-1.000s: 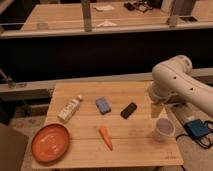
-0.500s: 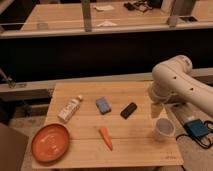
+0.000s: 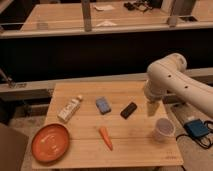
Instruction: Place the bottle in the ceramic bowl
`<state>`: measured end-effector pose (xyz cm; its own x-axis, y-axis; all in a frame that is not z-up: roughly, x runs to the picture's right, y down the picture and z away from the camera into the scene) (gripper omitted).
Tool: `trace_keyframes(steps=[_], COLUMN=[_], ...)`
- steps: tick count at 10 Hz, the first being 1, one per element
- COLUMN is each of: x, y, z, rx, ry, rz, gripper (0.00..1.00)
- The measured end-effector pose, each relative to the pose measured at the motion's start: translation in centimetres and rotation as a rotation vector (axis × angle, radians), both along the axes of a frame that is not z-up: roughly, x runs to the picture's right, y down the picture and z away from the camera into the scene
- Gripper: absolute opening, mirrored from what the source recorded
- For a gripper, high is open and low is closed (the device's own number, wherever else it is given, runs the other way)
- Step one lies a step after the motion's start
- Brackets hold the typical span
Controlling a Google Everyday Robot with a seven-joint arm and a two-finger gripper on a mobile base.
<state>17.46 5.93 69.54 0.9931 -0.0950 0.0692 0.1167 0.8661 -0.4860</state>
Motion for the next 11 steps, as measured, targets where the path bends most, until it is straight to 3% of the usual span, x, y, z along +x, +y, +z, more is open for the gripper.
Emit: trace_keyframes(steps=[4,8,11], x=[-1.5,-7.2,-9.1], y=[-0.9,-1.5,-1.6], z=[0.2,0.7,1.2], rx=[0.020,0.041,0.060], ry=[-0.033,-0.099,-0.142], rz=[-0.049,-0.116,-0.163], gripper=[0.80,0.80,0.80])
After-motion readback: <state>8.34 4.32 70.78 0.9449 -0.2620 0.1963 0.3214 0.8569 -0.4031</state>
